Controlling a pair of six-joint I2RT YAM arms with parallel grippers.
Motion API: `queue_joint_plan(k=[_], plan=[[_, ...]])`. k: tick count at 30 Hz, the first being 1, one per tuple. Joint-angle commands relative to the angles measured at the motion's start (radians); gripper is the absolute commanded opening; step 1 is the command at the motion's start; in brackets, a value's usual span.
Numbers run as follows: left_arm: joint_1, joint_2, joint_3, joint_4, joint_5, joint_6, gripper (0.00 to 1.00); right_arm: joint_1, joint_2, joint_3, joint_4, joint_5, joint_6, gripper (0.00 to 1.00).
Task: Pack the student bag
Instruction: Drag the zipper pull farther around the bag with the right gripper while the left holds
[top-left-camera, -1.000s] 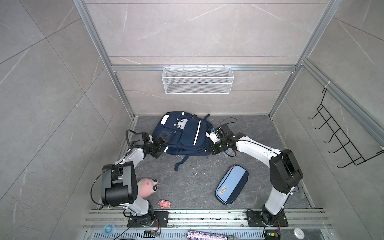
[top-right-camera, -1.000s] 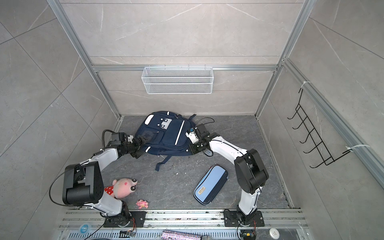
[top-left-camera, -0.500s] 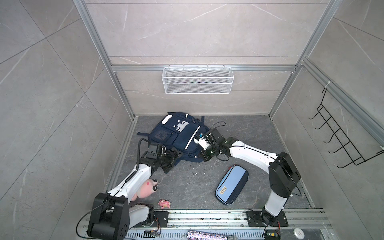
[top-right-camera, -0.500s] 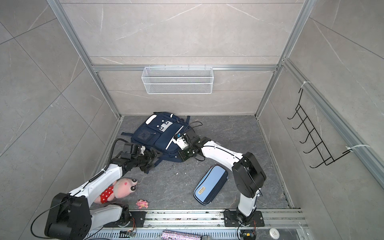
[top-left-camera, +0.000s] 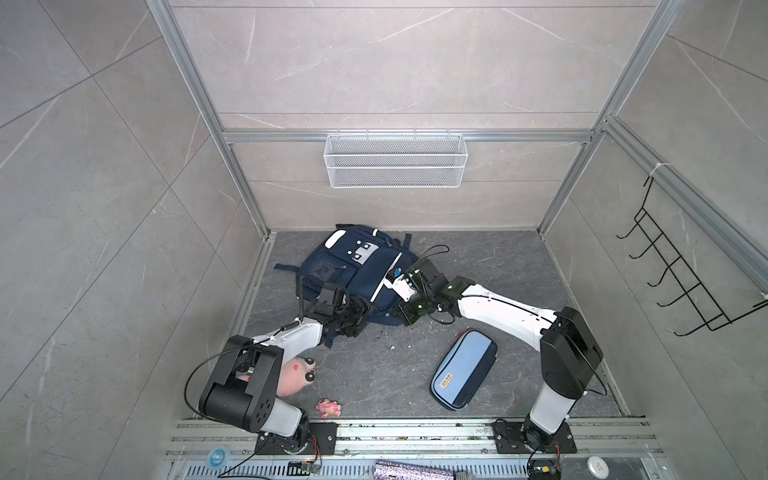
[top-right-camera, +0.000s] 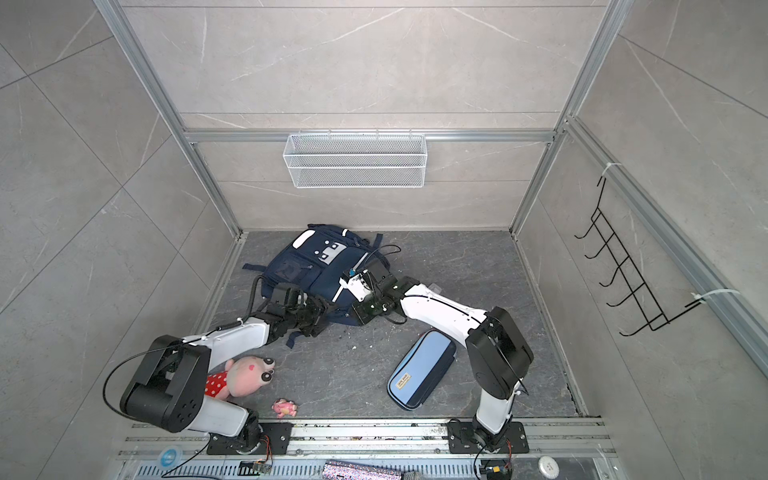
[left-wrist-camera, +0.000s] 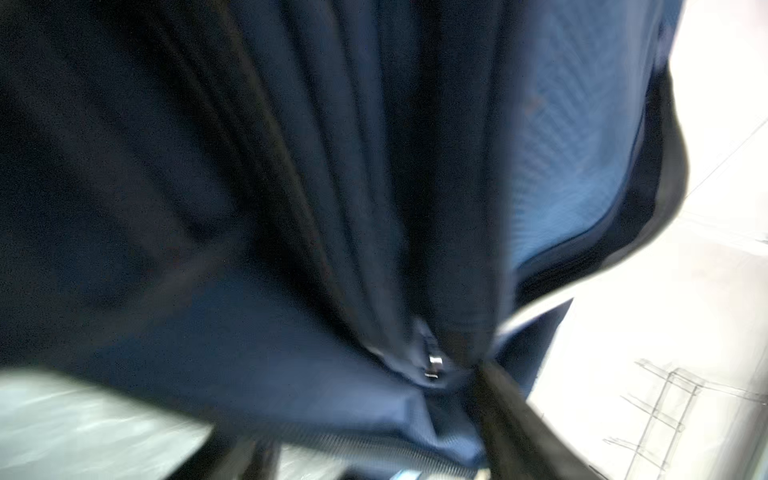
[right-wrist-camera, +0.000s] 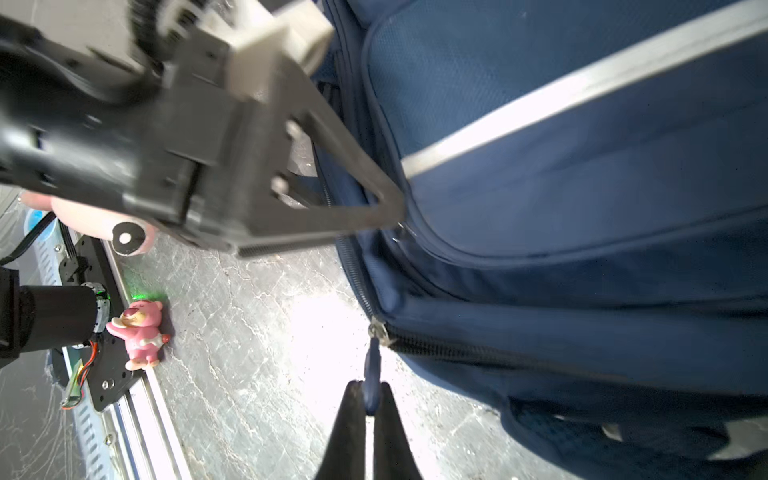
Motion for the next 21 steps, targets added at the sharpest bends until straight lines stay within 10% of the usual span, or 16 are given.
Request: queue_joint_plan(k=[1,9,21], plan=[[-0.014,0.029,0.058,0.158,-0.012,-0.044,0.48,0.062,-0.041,0.023,0.064,-0.066,0.025,0.0],[-0.009,0.022,0.053,0.132,-0.028,-0.033,0.0,0.079,-0.067,-0.019,0.097,-0.032,0.058,0.0],[0.164,-0.074,0.006,0.006,0.084,0.097,0.0,0.005,-0.118,-0.043,-0.03,0.3,0.029,0.0]])
